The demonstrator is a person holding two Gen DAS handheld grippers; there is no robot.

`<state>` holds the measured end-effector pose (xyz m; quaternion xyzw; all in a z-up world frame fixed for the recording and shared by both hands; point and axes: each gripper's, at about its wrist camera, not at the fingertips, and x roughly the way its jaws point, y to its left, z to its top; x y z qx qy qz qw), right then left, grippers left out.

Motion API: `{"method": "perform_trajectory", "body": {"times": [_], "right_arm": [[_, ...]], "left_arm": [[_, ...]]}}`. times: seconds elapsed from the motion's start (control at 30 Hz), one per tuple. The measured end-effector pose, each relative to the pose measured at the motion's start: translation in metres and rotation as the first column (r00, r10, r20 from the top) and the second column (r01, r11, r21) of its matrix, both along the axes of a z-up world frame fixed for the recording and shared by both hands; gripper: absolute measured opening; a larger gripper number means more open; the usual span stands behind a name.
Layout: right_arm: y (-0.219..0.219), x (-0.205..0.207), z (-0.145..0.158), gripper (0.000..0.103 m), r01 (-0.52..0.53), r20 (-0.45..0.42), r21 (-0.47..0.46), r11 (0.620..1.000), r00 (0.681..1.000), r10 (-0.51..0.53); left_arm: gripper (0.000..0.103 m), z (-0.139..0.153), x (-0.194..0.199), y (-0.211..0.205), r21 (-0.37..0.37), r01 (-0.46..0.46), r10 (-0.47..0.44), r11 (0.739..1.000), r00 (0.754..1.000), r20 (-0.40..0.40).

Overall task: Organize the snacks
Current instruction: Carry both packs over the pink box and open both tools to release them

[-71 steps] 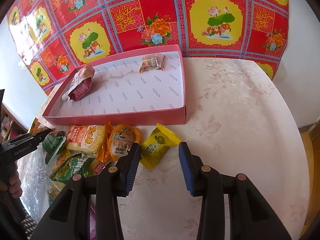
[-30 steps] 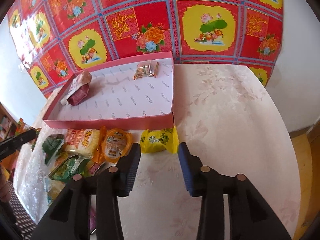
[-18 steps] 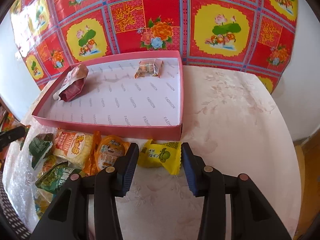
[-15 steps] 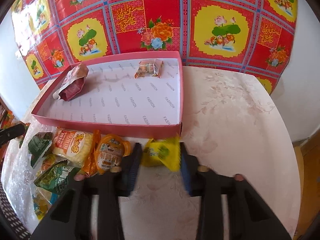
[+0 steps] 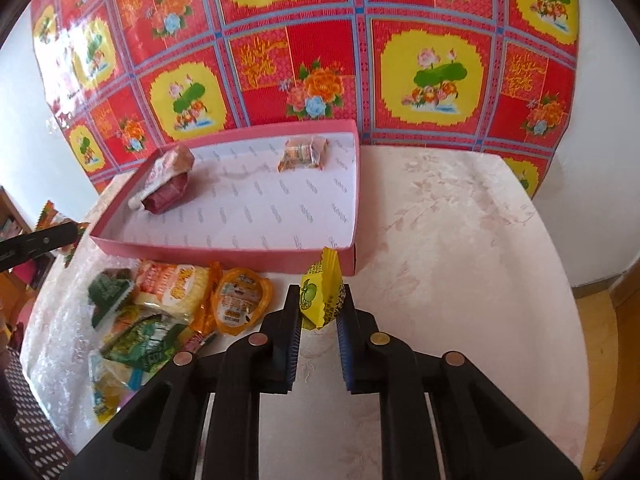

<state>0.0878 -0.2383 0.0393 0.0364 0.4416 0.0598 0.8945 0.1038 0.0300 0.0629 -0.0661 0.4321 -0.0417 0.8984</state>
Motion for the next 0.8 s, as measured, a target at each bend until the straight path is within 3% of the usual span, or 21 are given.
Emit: {"method": "perform_trajectory", "body": {"times": [0.37,0.8], "right_arm": [[0.007,0.022,0.034,0.018,-0.039,0.060,0.029,0.999,0.998,0.037],[0.021,0.064,0.016,0.018,-0.097,0.015,0.041,0.995,0.995,0.096]], "left_arm": [[0.032,-0.009,0.039,-0.017,-0.007,0.037,-0.037,0.999,0.999,-0.039],[0.030,-0.037,0.072,-0.024,0.004,0.050,-0.050,0.999,0.993,-0.103]]}}
